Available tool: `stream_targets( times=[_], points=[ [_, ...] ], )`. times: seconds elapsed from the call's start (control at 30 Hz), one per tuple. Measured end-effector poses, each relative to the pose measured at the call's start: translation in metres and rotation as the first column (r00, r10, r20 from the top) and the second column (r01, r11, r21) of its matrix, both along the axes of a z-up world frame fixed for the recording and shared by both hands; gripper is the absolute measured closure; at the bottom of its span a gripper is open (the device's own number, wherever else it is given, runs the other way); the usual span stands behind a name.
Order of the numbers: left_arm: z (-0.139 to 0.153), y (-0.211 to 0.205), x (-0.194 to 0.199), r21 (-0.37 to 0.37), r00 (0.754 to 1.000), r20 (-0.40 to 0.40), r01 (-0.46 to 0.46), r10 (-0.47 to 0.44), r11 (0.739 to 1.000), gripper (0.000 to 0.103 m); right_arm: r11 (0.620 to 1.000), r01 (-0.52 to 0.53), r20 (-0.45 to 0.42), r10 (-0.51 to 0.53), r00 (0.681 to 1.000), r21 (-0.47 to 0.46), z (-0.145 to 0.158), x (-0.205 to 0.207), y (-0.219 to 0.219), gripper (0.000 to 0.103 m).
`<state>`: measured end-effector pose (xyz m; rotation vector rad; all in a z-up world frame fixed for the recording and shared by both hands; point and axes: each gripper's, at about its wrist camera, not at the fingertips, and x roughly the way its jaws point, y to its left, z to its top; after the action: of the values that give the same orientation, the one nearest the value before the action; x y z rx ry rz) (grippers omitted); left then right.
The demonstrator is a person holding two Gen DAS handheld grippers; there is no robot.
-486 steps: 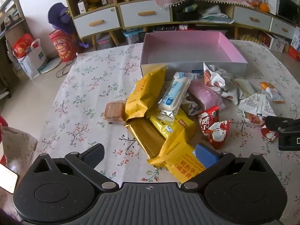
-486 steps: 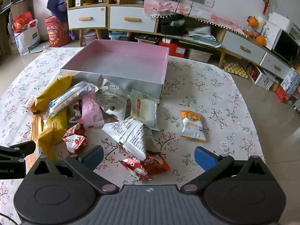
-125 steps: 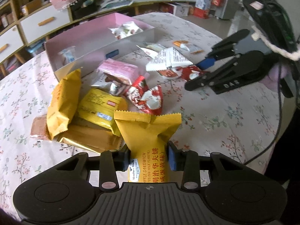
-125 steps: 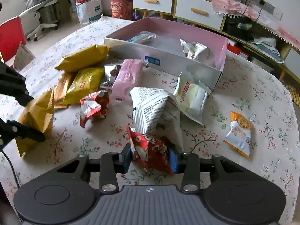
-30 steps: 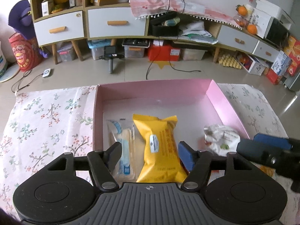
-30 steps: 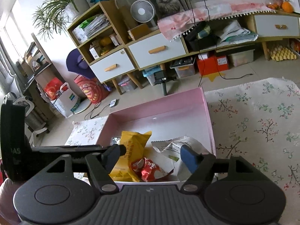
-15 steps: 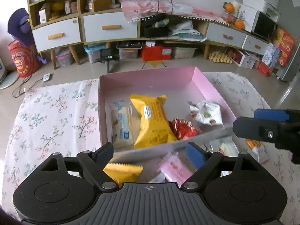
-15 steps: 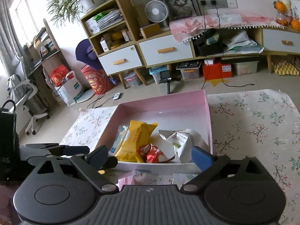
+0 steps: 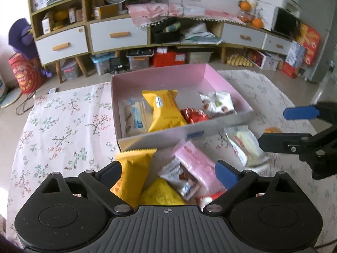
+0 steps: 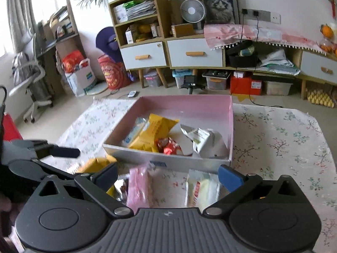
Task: Organize snacks
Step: 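Withdraw both grippers from the box toward the remaining snacks, then grasp the long gold bar with the left gripper while the right gripper grasps a red-and-white wrapper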
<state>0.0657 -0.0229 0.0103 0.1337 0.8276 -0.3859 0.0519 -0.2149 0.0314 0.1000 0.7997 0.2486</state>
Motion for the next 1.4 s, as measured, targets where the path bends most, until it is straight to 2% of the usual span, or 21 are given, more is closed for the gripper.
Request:
stream_targets(
  times=[0.2, 0.37, 0.83, 0.93, 1.13, 1.4],
  points=[
    [-0.011, 0.004, -0.019, 0.054, 0.997, 0.025, 0.070, -0.071, 0.996, 0.006, 0.998, -0.030, 0.011, 0.031, 0.999, -0.056, -0.009, -0.020, -0.001, 0.021],
    [-0.021, 0.009, -0.029, 0.082, 0.993, 0.009, 0.120, -0.121, 0.989, 0.006, 0.995, -0.040, 0.016, 0.041, 0.999, -0.095, -0.019, -0.030, -0.003, 0.021],
    [-0.047, 0.030, -0.058, 0.162, 0.984, -0.035, 0.178, -0.175, 0.971, 0.006, 0.973, -0.130, 0.004, 0.133, 0.991, -0.190, -0.038, -0.052, 0.008, 0.021],
    [-0.045, 0.037, -0.057, 0.143, 0.986, -0.044, 0.165, -0.160, 0.976, 0.006, 0.970, -0.137, 0.030, 0.146, 0.989, -0.200, -0.036, -0.056, 0.012, 0.021],
    [-0.039, 0.052, -0.049, 0.080, 0.995, -0.050, 0.095, -0.091, 0.992, 0.008, 0.970, -0.194, 0.081, 0.207, 0.975, -0.145, -0.023, -0.059, 0.024, 0.021],
    [-0.041, 0.057, -0.042, 0.086, 1.000, -0.015, 0.012, -0.010, 0.996, 0.009, 0.916, -0.344, 0.075, 0.365, 0.928, -0.207, -0.028, -0.067, 0.061, 0.023]
  ],
)
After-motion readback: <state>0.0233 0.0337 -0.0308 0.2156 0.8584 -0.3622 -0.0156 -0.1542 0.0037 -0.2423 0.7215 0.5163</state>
